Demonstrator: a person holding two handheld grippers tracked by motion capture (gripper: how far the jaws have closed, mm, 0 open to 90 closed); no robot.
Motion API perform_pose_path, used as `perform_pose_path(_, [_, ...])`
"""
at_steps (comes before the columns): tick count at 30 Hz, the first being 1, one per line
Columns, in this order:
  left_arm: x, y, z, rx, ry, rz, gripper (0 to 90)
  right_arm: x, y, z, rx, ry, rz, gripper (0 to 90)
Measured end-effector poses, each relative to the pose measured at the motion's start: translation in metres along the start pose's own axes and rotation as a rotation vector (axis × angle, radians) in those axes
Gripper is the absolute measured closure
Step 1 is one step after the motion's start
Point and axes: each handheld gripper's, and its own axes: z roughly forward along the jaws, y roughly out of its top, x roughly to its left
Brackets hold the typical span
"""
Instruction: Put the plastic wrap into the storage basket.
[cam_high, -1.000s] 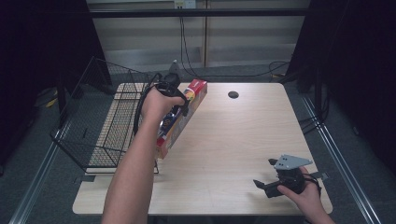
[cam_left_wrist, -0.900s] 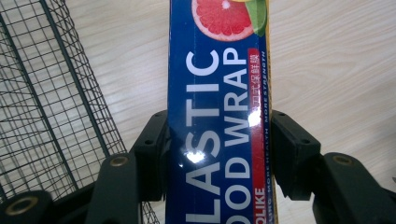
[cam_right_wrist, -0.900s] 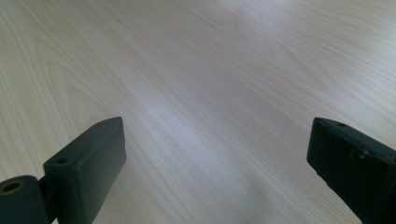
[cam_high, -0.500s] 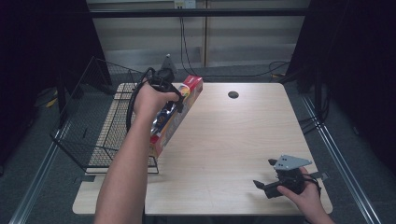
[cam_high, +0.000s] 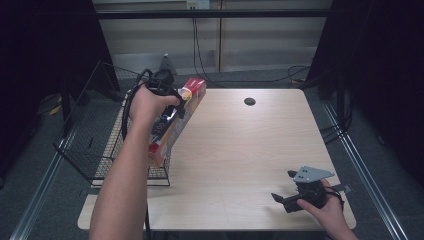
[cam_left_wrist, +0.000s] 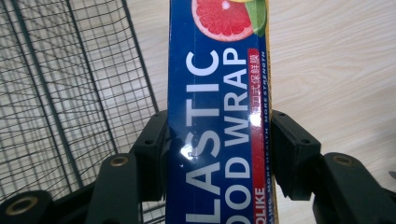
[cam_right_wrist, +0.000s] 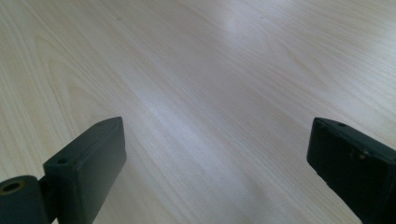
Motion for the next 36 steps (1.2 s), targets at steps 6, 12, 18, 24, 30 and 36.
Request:
perform_pose_path(6, [0.007,-0.004,-0.008,-0.009,0.008,-0.034,45.9,0.000,0.000,0.000,0.000,0.002,-0.001,4.5])
perform_pose_path(12, [0.013,-0.006,-0.015,-0.012,0.010,-0.053,46.0,0.000,0.000,-0.001,-0.002,-0.001,-0.001,4.5])
perform_pose_path(18, [0.019,-0.009,-0.022,-0.023,0.027,-0.071,45.9,0.000,0.000,-0.001,-0.002,0.000,-0.003,4.5])
perform_pose_path(24, [0.025,-0.011,-0.027,-0.025,0.038,-0.083,45.9,0.000,0.000,0.000,-0.003,0.001,-0.004,4.5])
perform_pose_path(30, [0.030,-0.013,-0.031,-0.030,0.041,-0.098,45.9,0.001,0.001,0.000,-0.005,-0.002,-0.005,4.5])
perform_pose_path(36, [0.034,-0.015,-0.036,-0.036,0.055,-0.104,45.9,0.000,0.001,0.000,-0.007,-0.007,-0.008,4.5])
